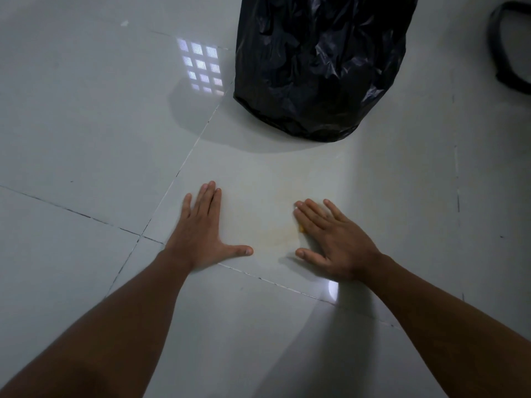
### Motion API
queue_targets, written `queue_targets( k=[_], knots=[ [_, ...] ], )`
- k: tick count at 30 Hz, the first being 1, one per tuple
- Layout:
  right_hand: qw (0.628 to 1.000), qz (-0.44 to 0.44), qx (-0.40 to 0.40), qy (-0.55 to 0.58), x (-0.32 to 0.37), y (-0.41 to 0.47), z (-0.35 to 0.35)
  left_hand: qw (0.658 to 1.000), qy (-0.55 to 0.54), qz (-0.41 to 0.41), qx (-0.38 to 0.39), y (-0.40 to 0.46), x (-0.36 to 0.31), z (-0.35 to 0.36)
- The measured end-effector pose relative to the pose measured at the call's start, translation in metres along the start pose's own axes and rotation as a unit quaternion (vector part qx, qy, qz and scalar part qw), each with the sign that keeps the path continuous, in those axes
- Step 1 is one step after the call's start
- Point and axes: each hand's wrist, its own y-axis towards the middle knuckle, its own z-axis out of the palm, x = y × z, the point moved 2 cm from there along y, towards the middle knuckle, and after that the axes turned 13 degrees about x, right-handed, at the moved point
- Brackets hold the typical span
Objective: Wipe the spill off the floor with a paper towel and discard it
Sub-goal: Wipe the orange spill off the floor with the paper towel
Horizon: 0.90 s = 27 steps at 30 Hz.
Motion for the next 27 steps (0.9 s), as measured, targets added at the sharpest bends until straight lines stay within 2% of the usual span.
queue_targets(
  k=[5,9,15,23,25,27],
  knots=[
    [0.988,0.122,-0.045,0.079,-0.005,-0.012,0.013,1.000,-0.004,-0.002,-0.010,0.002,0.000,0.001],
    [0.978,0.147,-0.046,0.137,0.002,-0.003,0.012,1.000,-0.001,0.000,-0.019,0.002,-0.001,0.002],
    [0.981,0.111,-0.025,0.160,0.002,0.026,-0.005,1.000,0.004,-0.002,-0.027,0.001,-0.002,0.003],
    [0.993,-0.034,0.010,0.111,0.039,0.049,-0.014,1.000,0.025,0.005,-0.013,0.000,0.000,0.004],
    [0.983,-0.033,-0.028,0.178,0.044,0.051,-0.018,1.000,0.021,0.004,-0.008,0.000,0.000,0.003],
    [0.963,0.011,-0.120,0.239,0.040,0.055,-0.027,1.000,0.020,0.003,-0.007,0.000,-0.001,0.002]
  ],
)
